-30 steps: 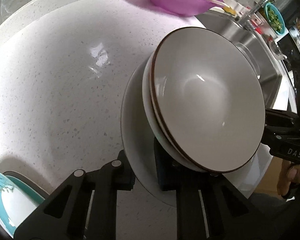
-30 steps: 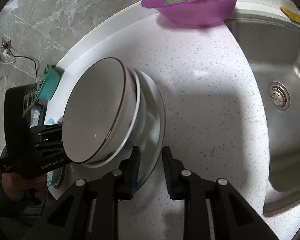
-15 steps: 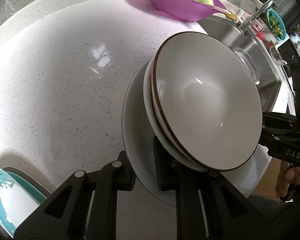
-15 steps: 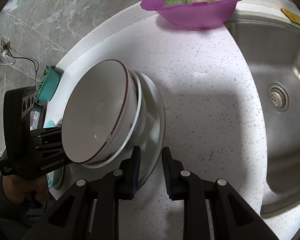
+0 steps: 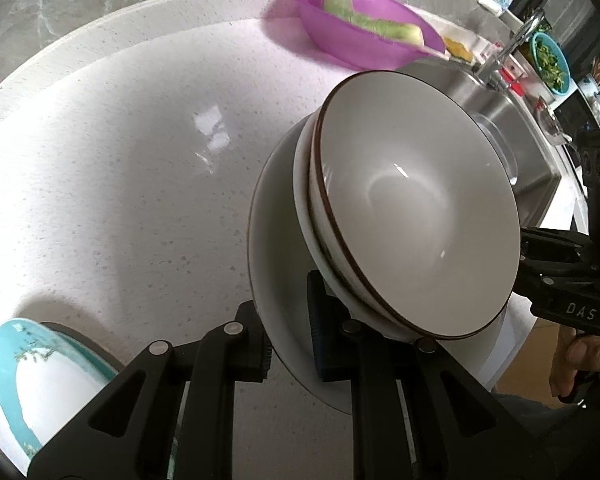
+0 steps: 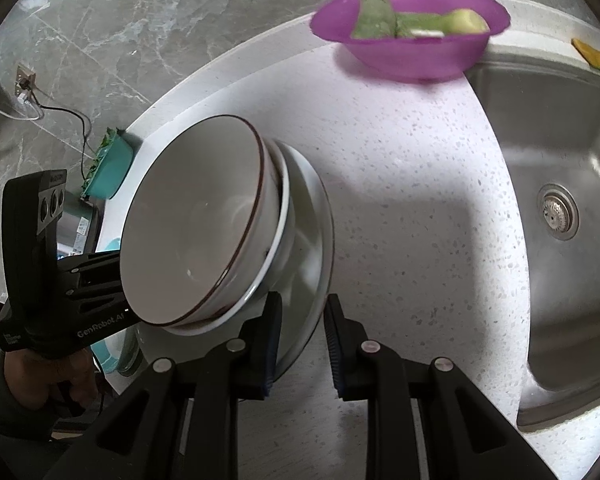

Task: Organize plates and bowls
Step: 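Carry the plate with bowls over the teal-patterned plate stack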

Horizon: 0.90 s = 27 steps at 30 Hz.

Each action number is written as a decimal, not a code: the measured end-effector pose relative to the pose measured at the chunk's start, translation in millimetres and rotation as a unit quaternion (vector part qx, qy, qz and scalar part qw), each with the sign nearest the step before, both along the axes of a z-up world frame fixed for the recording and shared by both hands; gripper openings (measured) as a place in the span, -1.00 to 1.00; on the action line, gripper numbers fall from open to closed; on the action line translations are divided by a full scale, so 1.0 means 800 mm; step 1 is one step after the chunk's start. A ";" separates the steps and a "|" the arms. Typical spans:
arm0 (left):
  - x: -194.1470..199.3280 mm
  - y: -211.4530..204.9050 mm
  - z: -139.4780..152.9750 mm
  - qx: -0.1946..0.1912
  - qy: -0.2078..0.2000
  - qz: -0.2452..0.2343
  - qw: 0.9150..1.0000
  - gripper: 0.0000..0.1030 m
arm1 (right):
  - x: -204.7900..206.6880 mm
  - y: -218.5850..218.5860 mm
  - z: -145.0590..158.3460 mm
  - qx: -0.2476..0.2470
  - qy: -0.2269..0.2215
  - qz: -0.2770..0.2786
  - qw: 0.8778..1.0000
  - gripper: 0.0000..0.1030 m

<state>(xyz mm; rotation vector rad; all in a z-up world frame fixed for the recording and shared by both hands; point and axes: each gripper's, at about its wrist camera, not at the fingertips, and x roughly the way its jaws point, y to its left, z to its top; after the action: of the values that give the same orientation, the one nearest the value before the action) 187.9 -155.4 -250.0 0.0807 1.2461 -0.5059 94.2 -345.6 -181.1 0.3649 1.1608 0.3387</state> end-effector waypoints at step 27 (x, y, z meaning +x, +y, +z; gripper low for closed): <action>-0.094 0.244 0.092 0.005 -0.045 0.177 0.983 -0.74 | 0.027 0.191 0.080 0.005 -0.046 0.182 0.982 -0.53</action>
<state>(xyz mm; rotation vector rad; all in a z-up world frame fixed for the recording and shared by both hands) 112.9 39.4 -176.4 -0.1094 1.1434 -0.1849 115.7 -192.7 -117.4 0.1404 1.1340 0.6743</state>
